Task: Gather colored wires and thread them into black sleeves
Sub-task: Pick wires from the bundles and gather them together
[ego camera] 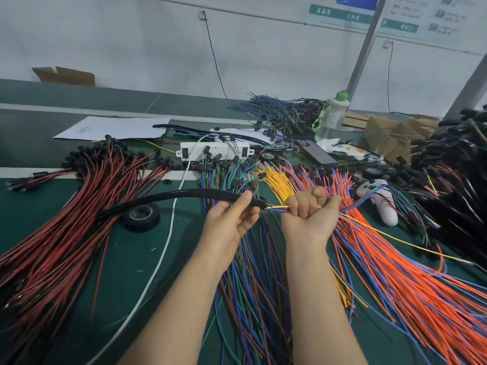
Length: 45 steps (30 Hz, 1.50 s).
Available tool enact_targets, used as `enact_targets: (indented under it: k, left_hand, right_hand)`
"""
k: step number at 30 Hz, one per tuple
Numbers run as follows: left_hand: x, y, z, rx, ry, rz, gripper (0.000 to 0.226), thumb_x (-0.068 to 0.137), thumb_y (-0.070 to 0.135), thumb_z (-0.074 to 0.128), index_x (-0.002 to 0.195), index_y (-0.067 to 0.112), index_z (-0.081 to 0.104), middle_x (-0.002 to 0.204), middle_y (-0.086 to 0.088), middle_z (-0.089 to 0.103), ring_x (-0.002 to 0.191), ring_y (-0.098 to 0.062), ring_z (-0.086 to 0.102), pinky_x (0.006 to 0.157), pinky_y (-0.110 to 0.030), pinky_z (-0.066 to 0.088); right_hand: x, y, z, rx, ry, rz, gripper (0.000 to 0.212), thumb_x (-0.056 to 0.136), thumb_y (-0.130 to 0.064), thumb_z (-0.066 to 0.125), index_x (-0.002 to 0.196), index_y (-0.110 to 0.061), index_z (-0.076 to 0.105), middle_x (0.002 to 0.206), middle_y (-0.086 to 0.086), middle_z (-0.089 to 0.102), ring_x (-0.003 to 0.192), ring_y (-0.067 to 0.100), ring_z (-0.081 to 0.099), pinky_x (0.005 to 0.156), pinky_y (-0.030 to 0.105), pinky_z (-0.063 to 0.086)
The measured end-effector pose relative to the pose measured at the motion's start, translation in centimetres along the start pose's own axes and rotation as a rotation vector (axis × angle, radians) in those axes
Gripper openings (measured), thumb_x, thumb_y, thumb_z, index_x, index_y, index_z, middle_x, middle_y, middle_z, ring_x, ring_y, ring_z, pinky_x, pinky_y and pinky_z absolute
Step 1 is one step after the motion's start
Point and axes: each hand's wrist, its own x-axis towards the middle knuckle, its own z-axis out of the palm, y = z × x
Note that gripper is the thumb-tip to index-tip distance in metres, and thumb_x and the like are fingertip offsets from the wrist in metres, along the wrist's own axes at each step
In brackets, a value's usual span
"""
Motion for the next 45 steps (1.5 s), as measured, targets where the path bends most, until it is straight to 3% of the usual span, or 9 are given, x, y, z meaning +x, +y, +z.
enact_targets:
  k: [8,16,24,30,45]
  left_hand:
    - [-0.1,-0.1,0.2,0.042,-0.043,-0.005,0.009,0.089,0.012,0.061,0.082,0.007,0.059,0.068,-0.001,0.069,0.060,-0.008,0.065,0.055,-0.016,0.052]
    - [-0.4,0.1,0.3,0.008,-0.072,-0.055,0.010,0.090,0.011,0.059,0.080,0.008,0.061,0.063,-0.001,0.066,0.055,-0.007,0.063,0.050,-0.015,0.051]
    - [-0.4,-0.1,0.5,-0.029,-0.111,-0.029,0.011,0.090,0.012,0.056,0.093,0.004,0.064,0.071,-0.001,0.069,0.066,-0.007,0.067,0.058,-0.014,0.053]
    - [-0.4,-0.3,0.7,-0.057,-0.096,-0.034,0.014,0.084,0.017,0.062,0.088,0.004,0.066,0.072,-0.004,0.069,0.067,-0.008,0.067,0.058,-0.015,0.053]
    - [-0.7,-0.3,1.0,-0.058,-0.089,-0.096,0.008,0.090,0.011,0.057,0.087,0.004,0.059,0.065,-0.003,0.067,0.057,-0.007,0.064,0.052,-0.014,0.052]
  right_hand:
    - [0.1,-0.1,0.1,-0.027,-0.003,-0.026,0.067,0.101,-0.052,0.024,0.052,-0.012,0.048,0.037,-0.006,0.020,0.028,0.009,0.017,0.036,0.017,0.011]
    - [0.0,-0.4,0.3,-0.035,0.011,-0.047,0.060,0.101,-0.051,0.024,0.060,-0.012,0.044,0.039,-0.005,0.020,0.030,0.009,0.017,0.036,0.017,0.010]
    - [-0.5,-0.4,0.6,-0.084,-0.018,-0.128,0.061,0.102,-0.051,0.022,0.060,-0.012,0.043,0.039,-0.005,0.019,0.031,0.009,0.016,0.037,0.015,0.012]
    - [-0.8,-0.4,0.9,-0.095,-0.044,-0.153,0.065,0.102,-0.051,0.023,0.054,-0.013,0.046,0.038,-0.005,0.018,0.030,0.008,0.016,0.035,0.013,0.015]
    - [-0.7,-0.8,1.0,-0.075,0.007,-0.150,0.060,0.102,-0.052,0.023,0.061,-0.013,0.043,0.039,-0.005,0.018,0.031,0.008,0.016,0.035,0.015,0.013]
